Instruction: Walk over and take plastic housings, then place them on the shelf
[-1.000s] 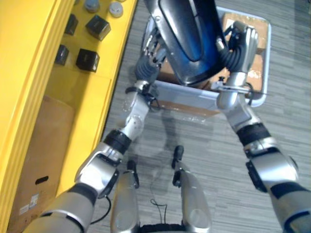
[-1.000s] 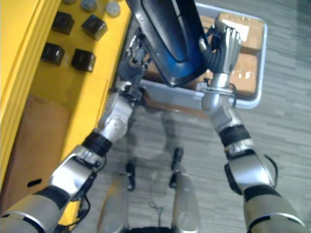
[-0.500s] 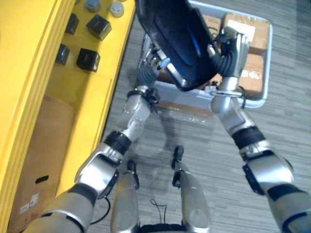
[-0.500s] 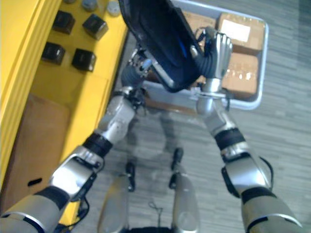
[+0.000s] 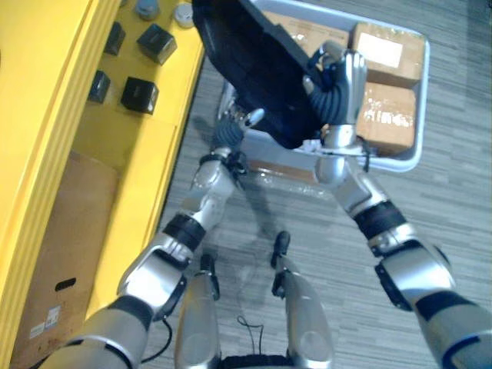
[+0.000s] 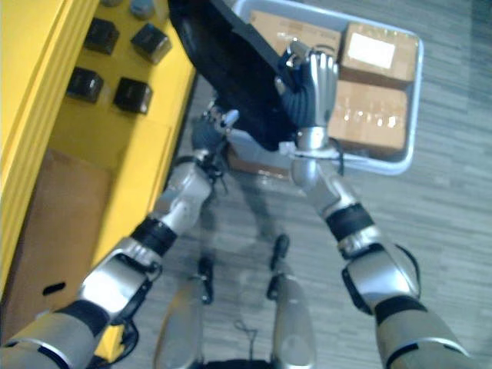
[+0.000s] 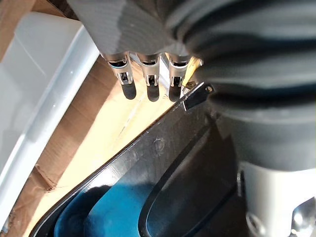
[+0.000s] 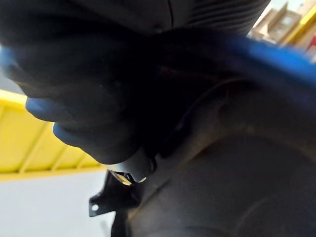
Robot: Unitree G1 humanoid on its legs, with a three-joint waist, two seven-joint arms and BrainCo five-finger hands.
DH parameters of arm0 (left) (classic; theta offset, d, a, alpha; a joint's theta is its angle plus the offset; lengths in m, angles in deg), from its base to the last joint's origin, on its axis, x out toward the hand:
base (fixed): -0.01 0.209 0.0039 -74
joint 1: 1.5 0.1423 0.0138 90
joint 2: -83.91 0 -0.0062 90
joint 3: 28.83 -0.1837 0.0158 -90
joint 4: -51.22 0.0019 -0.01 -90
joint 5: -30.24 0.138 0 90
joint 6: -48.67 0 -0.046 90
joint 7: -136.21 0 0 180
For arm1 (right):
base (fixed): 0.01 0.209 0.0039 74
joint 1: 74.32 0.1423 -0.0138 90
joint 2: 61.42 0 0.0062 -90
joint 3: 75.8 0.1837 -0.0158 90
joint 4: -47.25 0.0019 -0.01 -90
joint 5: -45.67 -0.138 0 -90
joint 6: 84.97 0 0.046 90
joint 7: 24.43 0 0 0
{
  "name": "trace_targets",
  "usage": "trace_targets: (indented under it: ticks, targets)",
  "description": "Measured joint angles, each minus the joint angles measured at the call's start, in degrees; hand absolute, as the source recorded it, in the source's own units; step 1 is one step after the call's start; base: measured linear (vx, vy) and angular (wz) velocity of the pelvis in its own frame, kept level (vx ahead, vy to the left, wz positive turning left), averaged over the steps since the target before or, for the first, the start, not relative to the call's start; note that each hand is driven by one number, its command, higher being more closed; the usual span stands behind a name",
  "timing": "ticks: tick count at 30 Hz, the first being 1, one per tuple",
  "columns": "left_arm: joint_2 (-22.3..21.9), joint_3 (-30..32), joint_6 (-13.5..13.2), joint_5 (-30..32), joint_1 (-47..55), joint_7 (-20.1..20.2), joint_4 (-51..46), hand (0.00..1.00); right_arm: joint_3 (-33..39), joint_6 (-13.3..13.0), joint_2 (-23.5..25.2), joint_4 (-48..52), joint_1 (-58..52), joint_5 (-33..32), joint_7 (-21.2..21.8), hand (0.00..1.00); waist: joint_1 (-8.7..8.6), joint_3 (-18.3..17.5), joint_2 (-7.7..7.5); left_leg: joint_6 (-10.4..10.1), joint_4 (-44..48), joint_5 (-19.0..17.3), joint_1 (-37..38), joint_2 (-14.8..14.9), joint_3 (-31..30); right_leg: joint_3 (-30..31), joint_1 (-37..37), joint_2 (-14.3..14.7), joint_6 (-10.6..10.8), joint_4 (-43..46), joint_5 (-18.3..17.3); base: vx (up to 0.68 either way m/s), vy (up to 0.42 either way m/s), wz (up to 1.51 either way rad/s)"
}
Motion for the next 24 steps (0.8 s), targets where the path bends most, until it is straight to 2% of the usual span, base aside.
trace_targets:
  ticks: [11, 18, 24]
  targets:
    - [-1.2, 0.5, 0.0, -0.1, 0.0, 0.9, 0.1, 0.00, 1.0, 0.5, -0.3, -2.4, 0.0, -0.4, -1.2, 1.00, 0.10, 0.0, 0.00, 0.0, 0.0, 0.0, -0.2, -0.2, 0.0, 0.0, -0.2, 0.0, 0.0, 0.0, 0.0, 0.00, 0.000, 0.00]
    - [-2.1, 1.9, 0.0, -0.1, -0.2, 1.3, 0.1, 0.00, 2.8, 4.0, -1.2, -4.4, 0.5, -0.5, -1.3, 1.00, 0.49, 0.0, 0.00, 0.0, 0.2, 0.0, -0.9, -0.3, 0.1, 0.1, -1.1, 0.0, 0.0, 0.5, 0.0, 0.00, 0.000, 0.00]
    - [-1.9, 3.1, 0.1, -0.1, -0.9, 1.3, 0.2, 0.00, 5.2, 6.5, -2.7, -6.2, 2.3, -3.6, -1.9, 1.00, 0.55, 0.0, -0.02, 0.0, 1.1, 0.0, -2.3, -0.3, 0.0, 0.2, -2.4, -0.1, 0.0, 1.1, 0.0, 0.00, 0.000, 0.00]
